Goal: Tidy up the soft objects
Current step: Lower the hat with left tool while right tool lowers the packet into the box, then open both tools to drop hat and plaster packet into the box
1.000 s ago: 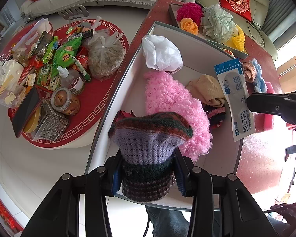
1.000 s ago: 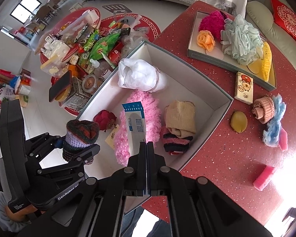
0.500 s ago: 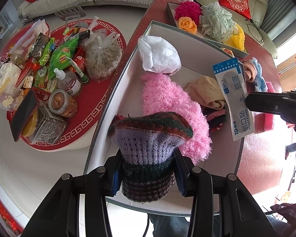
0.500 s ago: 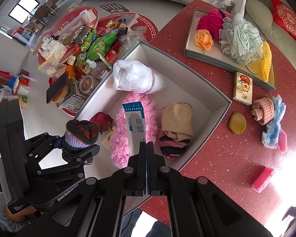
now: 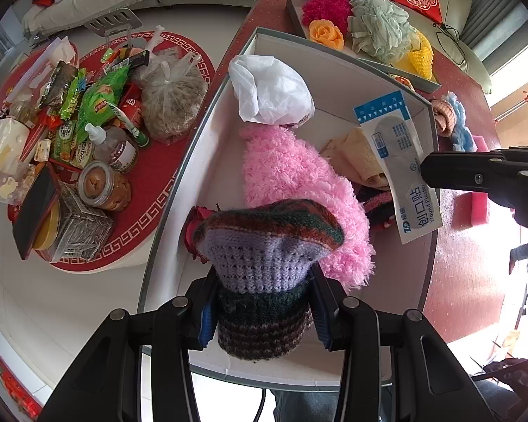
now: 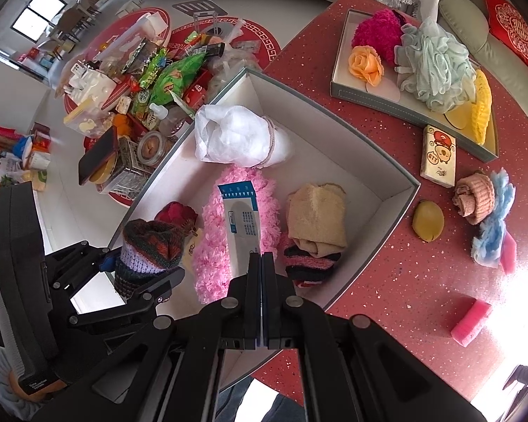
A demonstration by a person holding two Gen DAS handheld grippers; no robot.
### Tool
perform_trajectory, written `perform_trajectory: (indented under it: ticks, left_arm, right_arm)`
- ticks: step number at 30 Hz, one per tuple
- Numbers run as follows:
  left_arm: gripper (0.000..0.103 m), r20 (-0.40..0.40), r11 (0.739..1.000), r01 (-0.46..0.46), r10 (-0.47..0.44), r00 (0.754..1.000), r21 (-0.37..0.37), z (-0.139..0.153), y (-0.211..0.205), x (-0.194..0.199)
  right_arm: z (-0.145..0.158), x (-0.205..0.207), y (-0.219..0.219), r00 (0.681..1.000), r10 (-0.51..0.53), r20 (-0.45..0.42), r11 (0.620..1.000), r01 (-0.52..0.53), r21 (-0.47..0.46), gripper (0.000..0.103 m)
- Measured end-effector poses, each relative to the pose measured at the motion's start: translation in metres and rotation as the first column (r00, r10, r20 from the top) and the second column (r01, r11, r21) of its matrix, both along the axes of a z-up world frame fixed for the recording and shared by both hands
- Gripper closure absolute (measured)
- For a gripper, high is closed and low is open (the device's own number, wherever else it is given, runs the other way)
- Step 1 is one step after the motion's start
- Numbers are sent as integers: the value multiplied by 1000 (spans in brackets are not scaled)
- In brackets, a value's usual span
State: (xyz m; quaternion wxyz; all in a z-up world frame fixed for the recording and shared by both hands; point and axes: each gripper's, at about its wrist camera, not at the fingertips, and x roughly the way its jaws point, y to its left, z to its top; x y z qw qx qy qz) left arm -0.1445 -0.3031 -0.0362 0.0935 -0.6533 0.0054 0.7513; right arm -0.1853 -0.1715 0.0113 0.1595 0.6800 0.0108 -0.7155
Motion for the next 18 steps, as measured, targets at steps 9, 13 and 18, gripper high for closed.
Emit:
perform_trajectory:
  ticks: [9,13,18]
  left_arm:
    - [17,5,1000,10,-10,1000,-9,-1,5,0]
    - [17,2,1000,-3,3,1000,-20,2,6,-1]
    - [0,12,1000,-19,20,1000,-17,1,5,-3]
  right_arm:
    - [-7,-1,2,999,-7,31,1000,7,14,69]
    - [-6,0,8,999,-34,19,999,34,16,13]
    - [-4,1,12,999,-46,13,999,45,26,0]
